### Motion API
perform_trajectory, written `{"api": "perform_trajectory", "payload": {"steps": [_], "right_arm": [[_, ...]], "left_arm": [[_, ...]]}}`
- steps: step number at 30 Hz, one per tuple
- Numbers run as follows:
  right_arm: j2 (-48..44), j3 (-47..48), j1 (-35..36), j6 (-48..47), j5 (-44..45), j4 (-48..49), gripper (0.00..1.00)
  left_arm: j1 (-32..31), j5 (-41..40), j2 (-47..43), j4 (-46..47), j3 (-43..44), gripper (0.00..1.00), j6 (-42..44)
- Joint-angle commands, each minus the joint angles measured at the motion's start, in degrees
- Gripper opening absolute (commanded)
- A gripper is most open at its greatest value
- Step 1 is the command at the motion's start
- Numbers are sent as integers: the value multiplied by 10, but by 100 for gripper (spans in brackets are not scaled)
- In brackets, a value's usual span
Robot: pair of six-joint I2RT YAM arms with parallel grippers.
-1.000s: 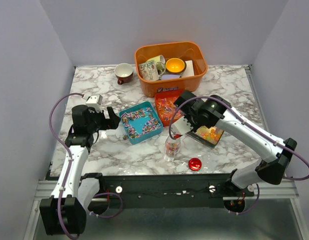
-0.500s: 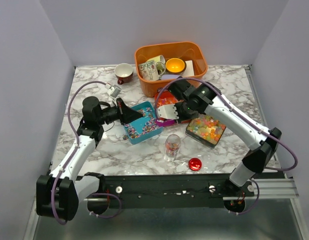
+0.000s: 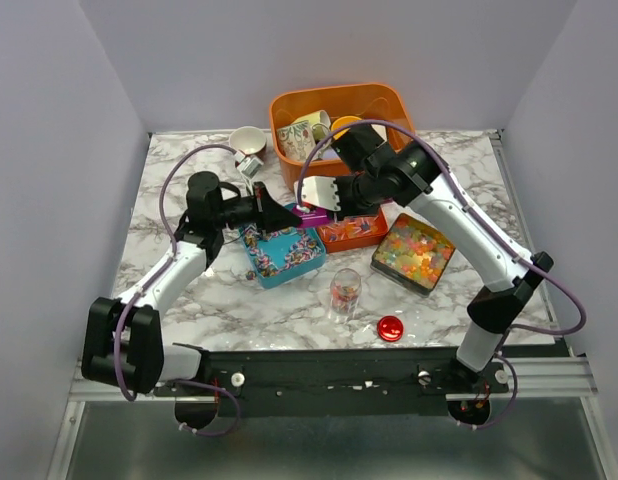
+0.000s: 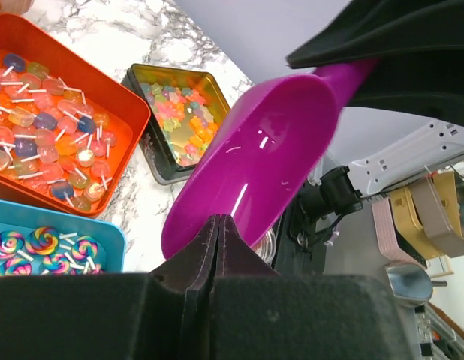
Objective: Pack the candies
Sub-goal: Adjust the spatula, then scoop the fake candies from the storage box.
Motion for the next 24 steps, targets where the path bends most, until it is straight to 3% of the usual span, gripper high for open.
{"api": "perform_trajectory", "payload": {"steps": [1, 4, 8, 12, 16, 24], "right_arm": [[-28, 24, 0, 33, -73, 5, 1], [-59, -48, -20, 14, -35, -12, 1], [-107, -162, -140, -16, -11, -11, 1], [-138, -268, -222, -72, 62, 11, 1], [-150, -364, -267, -135, 119, 46, 1], [-128, -416, -303, -195, 215, 111, 1]], "left_arm": [[-9, 9, 41, -26, 31, 4, 27], [-9, 17, 43, -40, 79, 4, 47], [-8, 12, 18, -211, 156, 5, 193], [-3, 6, 1, -321, 162, 10, 296], [0, -8, -15, -311, 103, 11, 292], [0, -32, -38, -253, 38, 12, 258]]}}
